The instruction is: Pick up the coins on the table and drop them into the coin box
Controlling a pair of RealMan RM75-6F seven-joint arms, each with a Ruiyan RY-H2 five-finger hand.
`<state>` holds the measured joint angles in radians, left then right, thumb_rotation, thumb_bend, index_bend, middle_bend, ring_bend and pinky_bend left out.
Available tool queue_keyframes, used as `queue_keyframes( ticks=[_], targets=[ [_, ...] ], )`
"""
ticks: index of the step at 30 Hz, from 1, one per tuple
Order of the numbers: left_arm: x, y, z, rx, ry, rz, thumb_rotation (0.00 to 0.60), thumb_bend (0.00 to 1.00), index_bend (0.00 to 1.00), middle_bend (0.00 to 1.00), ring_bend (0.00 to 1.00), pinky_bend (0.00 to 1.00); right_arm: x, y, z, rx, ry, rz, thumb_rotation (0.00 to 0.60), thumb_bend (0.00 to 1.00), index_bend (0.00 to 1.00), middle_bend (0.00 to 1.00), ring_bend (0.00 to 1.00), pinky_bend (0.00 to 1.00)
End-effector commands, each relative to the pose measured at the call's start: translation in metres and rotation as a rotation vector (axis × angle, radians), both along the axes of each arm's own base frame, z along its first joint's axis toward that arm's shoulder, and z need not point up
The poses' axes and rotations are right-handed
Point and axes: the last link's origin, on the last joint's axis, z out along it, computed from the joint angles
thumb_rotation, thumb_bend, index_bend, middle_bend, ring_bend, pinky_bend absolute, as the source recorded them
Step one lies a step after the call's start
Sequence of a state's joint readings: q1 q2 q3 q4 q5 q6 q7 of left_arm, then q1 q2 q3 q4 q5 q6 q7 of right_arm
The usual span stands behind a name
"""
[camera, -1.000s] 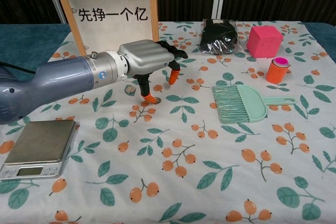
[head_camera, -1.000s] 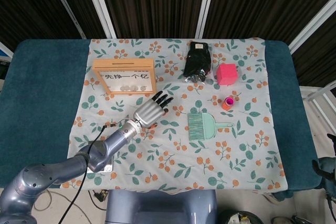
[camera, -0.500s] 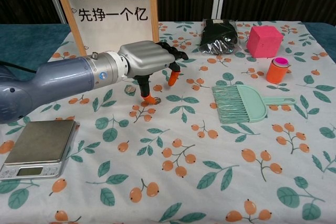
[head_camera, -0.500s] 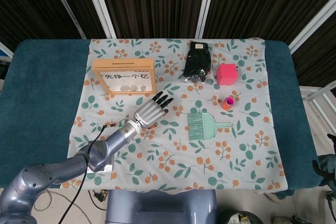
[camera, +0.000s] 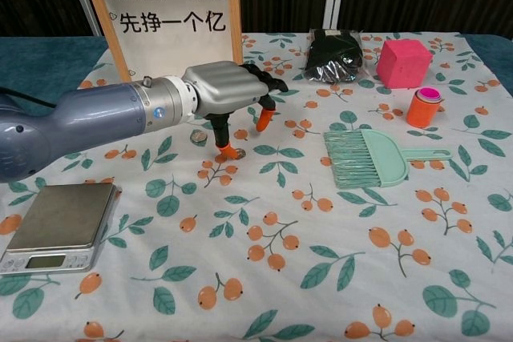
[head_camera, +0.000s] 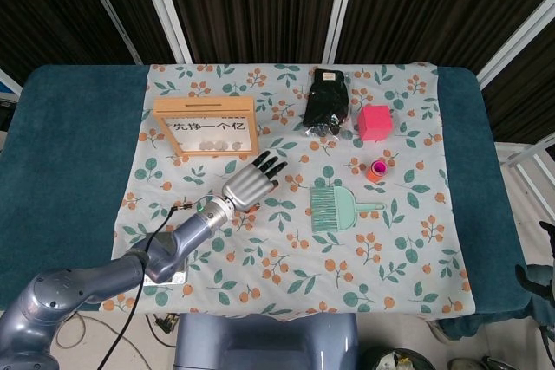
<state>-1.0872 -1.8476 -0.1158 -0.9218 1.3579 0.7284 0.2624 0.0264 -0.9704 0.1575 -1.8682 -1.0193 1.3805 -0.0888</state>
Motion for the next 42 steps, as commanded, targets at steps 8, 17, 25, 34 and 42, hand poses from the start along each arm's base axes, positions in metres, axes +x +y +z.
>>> queue_keyframes(
  ticks=[8, 17, 25, 34, 42],
  targets=[
    [0.0027, 0.0012, -0.0011, 0.002, 0.012, -0.002, 0.6, 0.09, 0.47, 0.01, 0.0, 0.0, -0.0001, 0.0, -0.0002, 0.003, 0.001, 0.0, 0.6, 0.39, 0.16, 0.06, 0.02, 0.0],
    [0.002, 0.001, -0.0006, -0.001, 0.023, 0.0, 0.6, 0.07, 0.46, 0.01, 0.0, 0.0, 0.0, 0.0, -0.0001, 0.003, 0.001, 0.0, 0.6, 0.39, 0.16, 0.06, 0.02, 0.0],
    [0.0002, 0.0014, -0.0004, -0.002, 0.03, 0.008, 0.6, 0.07, 0.47, 0.01, 0.0, 0.0, 0.0, 0.0, -0.0003, 0.003, 0.004, -0.002, 0.6, 0.39, 0.16, 0.06, 0.02, 0.0],
    [0.0024, 0.0013, -0.0003, -0.002, 0.026, 0.006, 0.6, 0.07, 0.47, 0.01, 0.0, 0.0, -0.0001, 0.0, 0.0, 0.0, 0.007, -0.004, 0.6, 0.39, 0.16, 0.06, 0.02, 0.0],
    [0.0016, 0.0015, 0.0018, 0.002, 0.027, 0.005, 0.6, 0.07, 0.47, 0.01, 0.0, 0.0, -0.0001, -0.0001, -0.0001, 0.002, 0.008, -0.006, 0.6, 0.39, 0.16, 0.06, 0.02, 0.0]
  ],
)
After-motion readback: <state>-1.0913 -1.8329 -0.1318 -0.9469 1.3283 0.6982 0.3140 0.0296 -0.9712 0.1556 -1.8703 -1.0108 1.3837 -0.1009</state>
